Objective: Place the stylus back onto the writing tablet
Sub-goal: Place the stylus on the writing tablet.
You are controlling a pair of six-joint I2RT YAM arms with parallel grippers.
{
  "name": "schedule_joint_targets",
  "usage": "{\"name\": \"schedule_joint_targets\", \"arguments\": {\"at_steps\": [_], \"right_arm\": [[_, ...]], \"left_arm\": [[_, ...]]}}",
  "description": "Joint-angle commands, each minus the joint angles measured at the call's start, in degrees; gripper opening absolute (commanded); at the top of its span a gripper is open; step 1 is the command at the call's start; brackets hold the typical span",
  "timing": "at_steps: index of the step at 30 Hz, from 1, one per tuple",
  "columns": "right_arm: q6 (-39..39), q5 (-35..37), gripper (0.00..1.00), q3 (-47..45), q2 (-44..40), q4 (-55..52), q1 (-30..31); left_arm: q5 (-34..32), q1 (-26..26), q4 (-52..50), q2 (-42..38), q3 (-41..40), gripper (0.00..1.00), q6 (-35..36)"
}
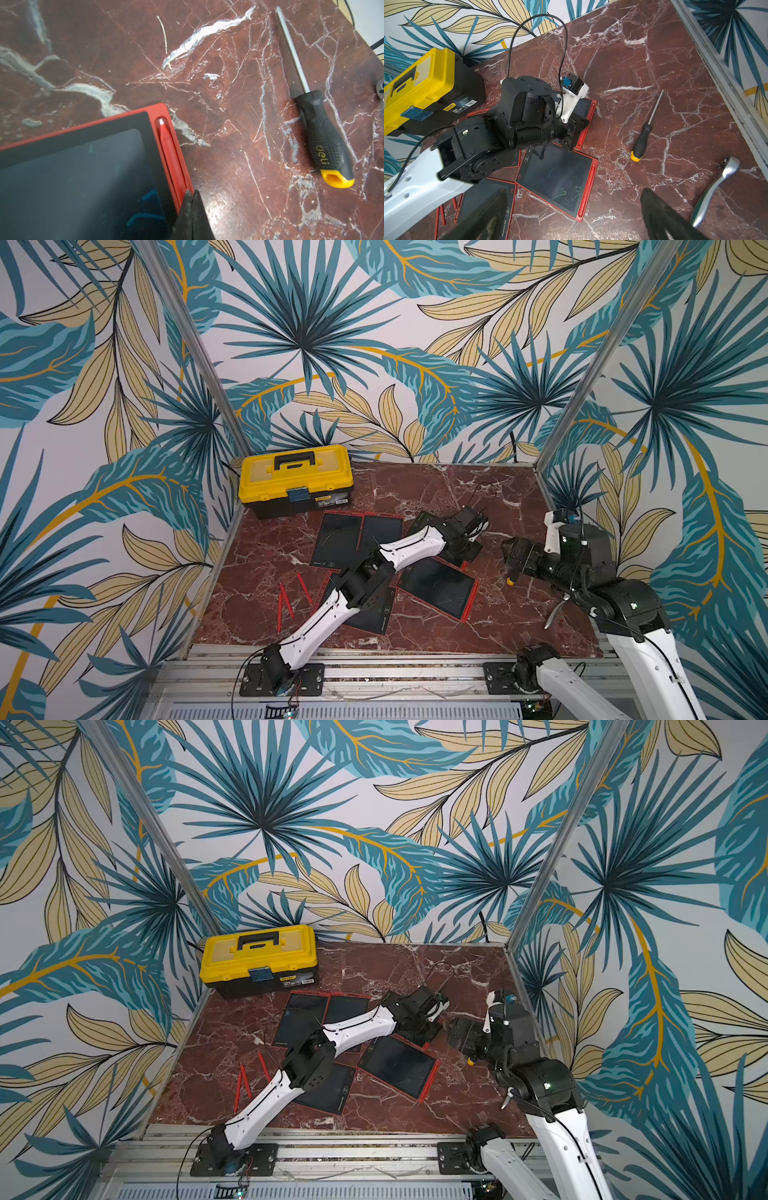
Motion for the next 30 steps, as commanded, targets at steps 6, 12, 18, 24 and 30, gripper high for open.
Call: {"name": "schedule_joint_targets", "arguments": {"at_steps": [6,12,18,24,30], "right_arm": [[-0.6,-0.5,1.00,-1.0,-0.1,0.1,-0.2],[-0.6,-0.5,1.00,-1.0,-0.2,0.1,-0.2],[-0.6,-0.6,1.00,-0.8,-0.2,0.1,-0.2],[-0.7,-0.6,1.00,-0.8,0.0,0.1,-0.2],[-0.5,-0.7,1.00,-0.9,0.1,0.1,-0.2]], "left_arm": [[-2.0,0.2,0.9,-1.9,2.2,0.00,1.9],[-2.9,0.2,0.9,-1.2,2.0,0.00,2.2],[-2.0,0.2,0.9,-0.3,1.8,0.00,1.9],[-1.5,-0.1,0.9,0.1,0.7,0.00,1.8],[-2.0,-0.5,0.9,0.5,-0.3,0.00,2.7]]}}
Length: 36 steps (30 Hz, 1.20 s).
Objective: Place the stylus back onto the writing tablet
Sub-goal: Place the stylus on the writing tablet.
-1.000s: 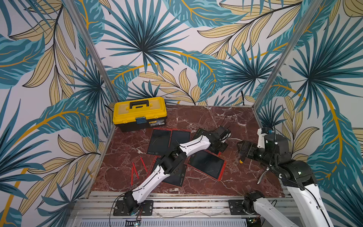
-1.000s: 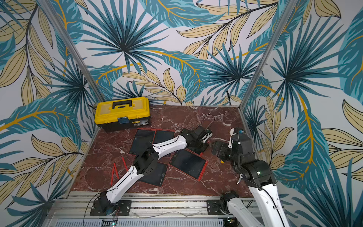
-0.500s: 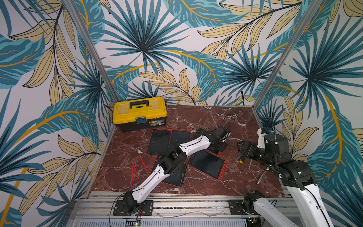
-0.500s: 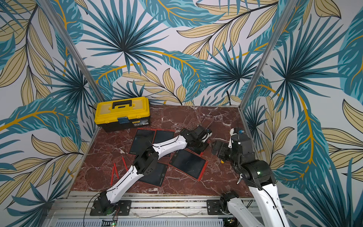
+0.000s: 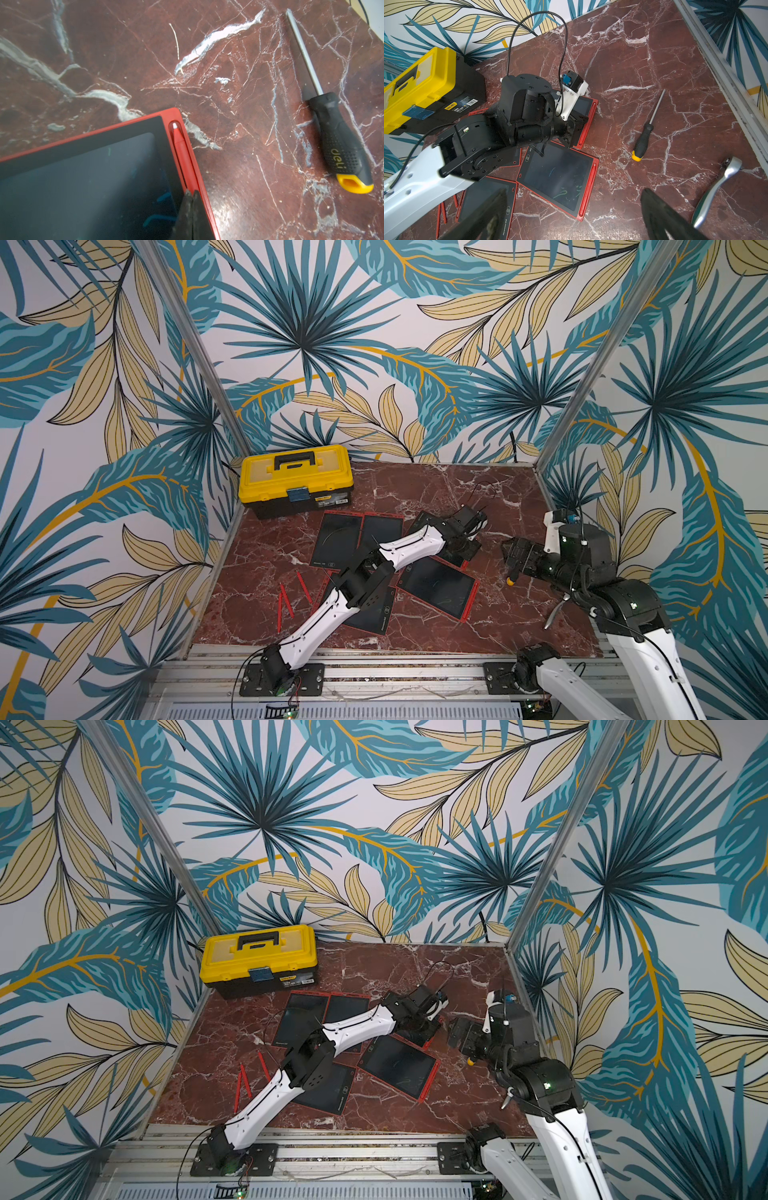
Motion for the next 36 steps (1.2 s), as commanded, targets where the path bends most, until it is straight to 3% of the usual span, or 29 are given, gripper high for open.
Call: {"name": "schedule_joint_targets", "arguments": {"at_steps": [1,18,36], "right_arm": [[-0.6,-0.3,0.99,-0.9,0.1,0.1,-0.2],[-0.7,-0.1,1.00,-0.7,-0.1,-0.2,-0.2],[-0.5,-0.1,1.00,-0.5,-0.5,-0.6,-0.2]], "left_arm": [[-0.3,-0.6,0.5,0.6,-0.4,0.00,1.2],[-4.7,-1.4,-1.9,2.9,-1.9,0.00,2.9],[-10.0,-3.8,-3.2,3.0,-8.8,0.00,6.3]]}}
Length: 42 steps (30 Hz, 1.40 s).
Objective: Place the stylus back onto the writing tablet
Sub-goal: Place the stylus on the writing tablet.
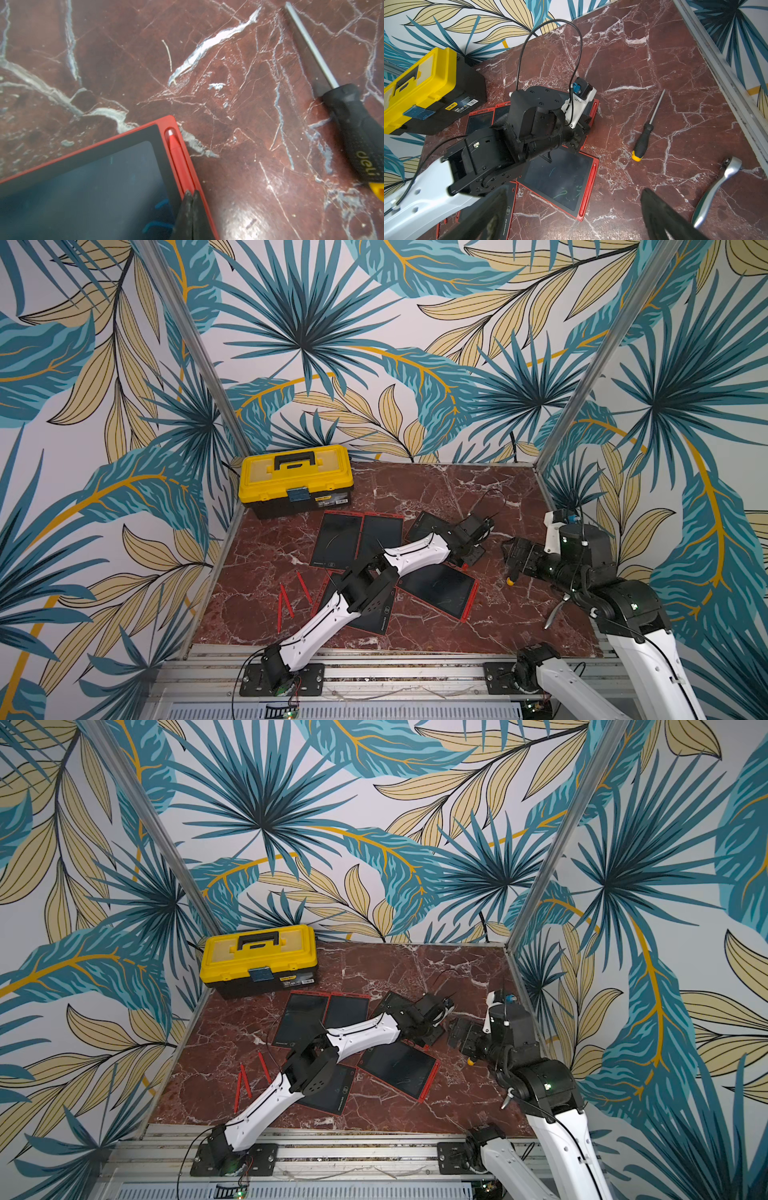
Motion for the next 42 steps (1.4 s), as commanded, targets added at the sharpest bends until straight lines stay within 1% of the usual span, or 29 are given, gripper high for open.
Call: {"name": "schedule_joint_targets", "arguments": {"at_steps": [1,11,16,19,23,26,29,34,36,39,40,42], "right_arm": [[-0.5,-0.1,1.00,-0.4,-0.3,-0.5,-0.2],[-0.1,-0.4,1.00,-0.2,-0.1,-0.1,-0.2],[0.6,-1.4,1.00,-0.3,0.4,2.0,-0.2],[0.0,-2.8,0.99,-0.3,0.4,4.1,-0.2],[-1.2,-9.0,0.99,-1.3,0.9,7.5,-0.2],[-1.4,-14.5,1.00,-3.2,0.9,10.6,-0.2],[-1.1,-19.7,0.99,-4.4,1.4,13.3,-0.2],[0.3,-23.4,1.00,-7.5,3.0,16.5,0.5],[0.8,-24.1,1.00,-9.2,4.5,18.3,1.8],[1.3,-23.7,1.00,-11.1,6.8,21.0,3.9],[1.6,-23.8,1.00,-11.7,7.8,22.3,4.6],[2.1,-24.6,0.99,-12.7,9.9,25.3,6.0]], "left_arm": [[-1.0,-0.9,-8.3,3.6,-5.1,0.00,1.1],[-1.0,-1.1,-8.6,2.3,-7.2,0.00,0.2],[3.2,0.6,-8.5,-1.9,-4.6,0.00,-3.2],[7.5,2.7,-8.6,-5.6,-4.2,0.00,-6.9],[12.7,5.9,-7.8,-10.5,-5.6,0.00,-10.0],[14.9,7.7,-5.2,-16.2,-9.8,0.00,-11.1],[16.3,10.0,-4.5,-21.1,-14.9,0.05,-12.6],[15.5,14.5,-4.4,-32.7,-28.1,0.14,-14.1],[14.8,16.9,-5.5,-38.3,-34.2,0.21,-15.5],[11.1,19.4,-9.1,-45.7,-42.0,0.29,-18.1],[8.3,19.8,-10.6,-48.3,-44.6,0.32,-18.9],[3.4,20.1,-15.1,-52.3,-48.6,0.34,-21.0]]}}
